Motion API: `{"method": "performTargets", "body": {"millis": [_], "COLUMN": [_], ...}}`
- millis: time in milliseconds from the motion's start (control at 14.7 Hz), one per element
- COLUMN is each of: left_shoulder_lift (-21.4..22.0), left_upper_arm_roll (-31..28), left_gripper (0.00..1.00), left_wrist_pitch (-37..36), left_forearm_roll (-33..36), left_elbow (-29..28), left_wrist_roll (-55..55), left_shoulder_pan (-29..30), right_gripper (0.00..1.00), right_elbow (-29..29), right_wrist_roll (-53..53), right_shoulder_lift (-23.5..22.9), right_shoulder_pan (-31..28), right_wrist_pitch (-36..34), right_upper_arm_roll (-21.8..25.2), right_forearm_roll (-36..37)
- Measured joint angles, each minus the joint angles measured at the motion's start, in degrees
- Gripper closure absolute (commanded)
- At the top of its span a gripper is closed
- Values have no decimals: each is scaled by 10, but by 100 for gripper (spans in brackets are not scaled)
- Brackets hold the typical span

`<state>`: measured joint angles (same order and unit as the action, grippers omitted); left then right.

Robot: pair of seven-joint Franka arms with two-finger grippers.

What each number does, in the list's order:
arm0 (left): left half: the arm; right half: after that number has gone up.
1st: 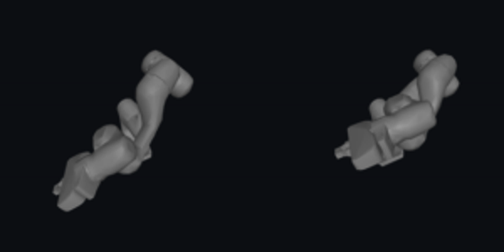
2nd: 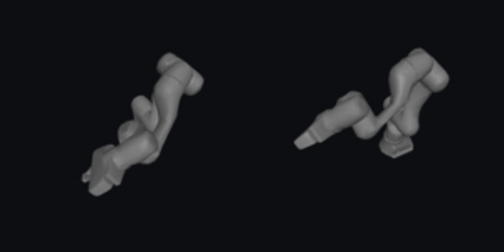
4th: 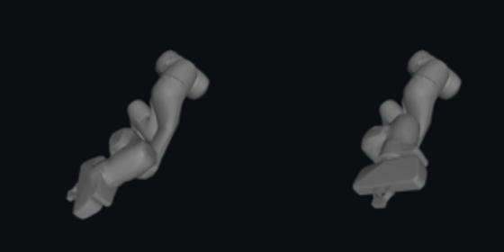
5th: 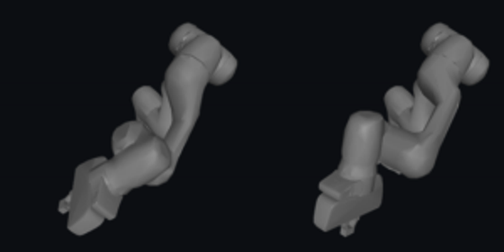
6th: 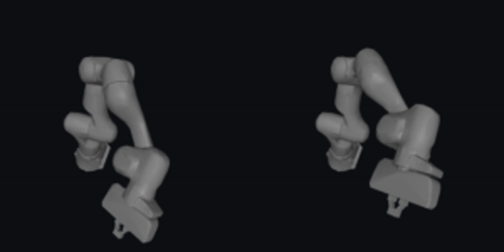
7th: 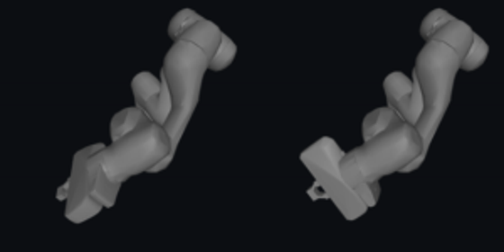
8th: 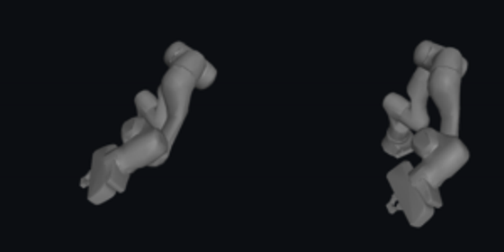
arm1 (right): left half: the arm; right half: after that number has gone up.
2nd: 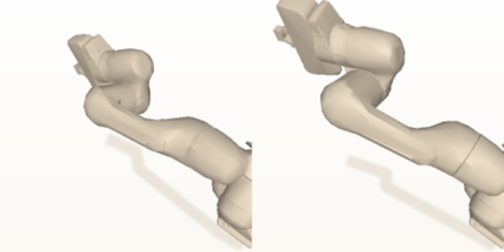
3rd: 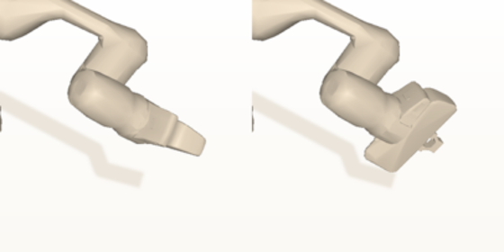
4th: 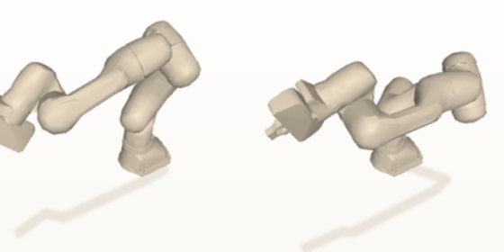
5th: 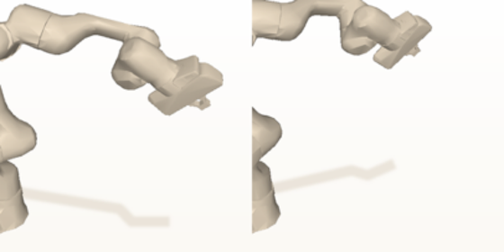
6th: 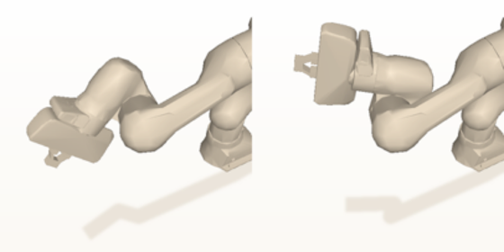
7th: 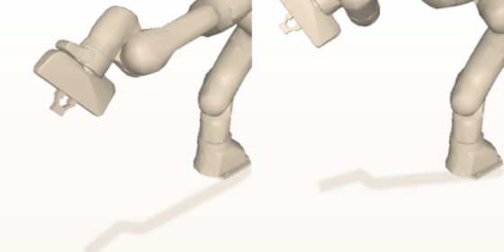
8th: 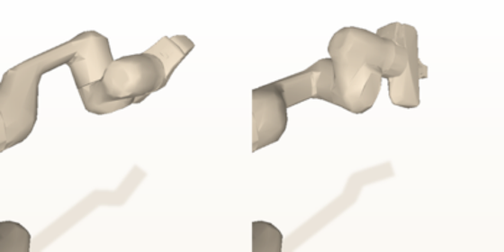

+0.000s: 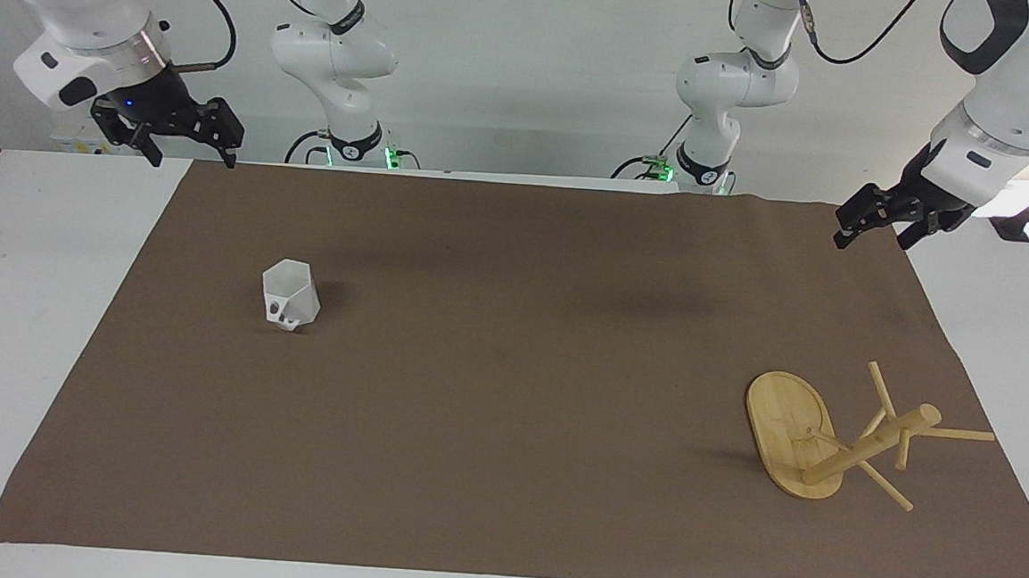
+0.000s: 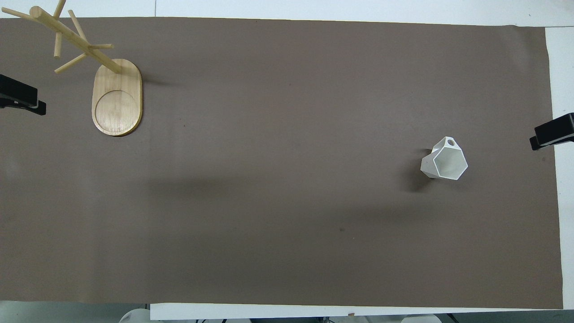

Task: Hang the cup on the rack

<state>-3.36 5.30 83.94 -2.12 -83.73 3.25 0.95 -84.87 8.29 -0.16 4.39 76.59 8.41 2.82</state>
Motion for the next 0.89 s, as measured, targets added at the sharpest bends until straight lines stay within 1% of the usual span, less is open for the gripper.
{"method": "performTargets", "body": {"millis": [545, 614, 750, 818, 886], "left_shoulder_lift": [0, 0, 0, 0, 0], "left_upper_arm_roll": [0, 0, 0, 0, 0], "left_gripper": [0, 0, 0, 0, 0], "left_wrist_pitch": [0, 0, 0, 0, 0], "left_forearm_roll": [0, 0, 0, 0, 0], "left_elbow": [0, 0, 0, 0, 0], "left_wrist_roll": [0, 0, 0, 0, 0], "left_shoulder_pan": [0, 0, 0, 0, 0], "right_gripper": [0, 0, 0, 0, 0], "right_elbow": [-6, -8, -19, -26, -34], "right_wrist_roll": [12, 41, 167, 238, 310], "right_shoulder_lift": [0, 0, 0, -1, -7], "right_shoulder_pan": [-2, -1, -4, -12, -30], "right_wrist_pitch": [1, 8, 49, 67, 80], "right_upper_arm_roll": [1, 0, 0, 1, 1], "right_forearm_roll": [0, 0, -4, -23, -61]}}
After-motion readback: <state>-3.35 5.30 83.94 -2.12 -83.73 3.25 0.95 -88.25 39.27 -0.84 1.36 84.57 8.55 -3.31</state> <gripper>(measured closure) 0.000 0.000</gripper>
